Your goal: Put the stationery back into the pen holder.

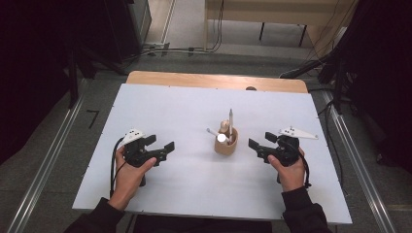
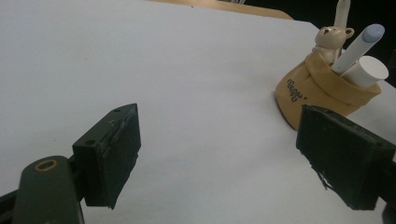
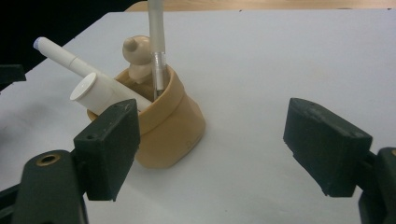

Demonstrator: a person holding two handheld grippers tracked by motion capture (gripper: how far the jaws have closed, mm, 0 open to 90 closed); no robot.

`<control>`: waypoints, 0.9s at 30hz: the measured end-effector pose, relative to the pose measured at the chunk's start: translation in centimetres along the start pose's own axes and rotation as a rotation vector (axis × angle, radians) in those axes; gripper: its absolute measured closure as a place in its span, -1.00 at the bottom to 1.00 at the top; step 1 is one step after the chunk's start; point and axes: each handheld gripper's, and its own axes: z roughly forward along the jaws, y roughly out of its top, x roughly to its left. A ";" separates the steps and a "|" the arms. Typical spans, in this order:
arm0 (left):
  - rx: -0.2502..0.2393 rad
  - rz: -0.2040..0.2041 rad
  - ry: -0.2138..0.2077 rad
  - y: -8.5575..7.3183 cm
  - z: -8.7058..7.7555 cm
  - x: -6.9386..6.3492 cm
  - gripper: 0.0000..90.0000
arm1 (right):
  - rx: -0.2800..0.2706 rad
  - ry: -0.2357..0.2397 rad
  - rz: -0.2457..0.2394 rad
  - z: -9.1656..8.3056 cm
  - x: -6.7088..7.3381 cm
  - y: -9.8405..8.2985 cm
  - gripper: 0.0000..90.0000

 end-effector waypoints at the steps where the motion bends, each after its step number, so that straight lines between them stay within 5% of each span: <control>1: -0.001 -0.001 0.000 0.0 0.0 0.0 -0.66 | -0.001 -0.001 -0.001 -0.1 0.0 0.0 -0.62; 27: 0.002 -0.008 0.027 -0.3 -0.5 1.0 -0.66 | -0.002 -0.035 0.015 -1.5 -0.8 -1.0 -0.61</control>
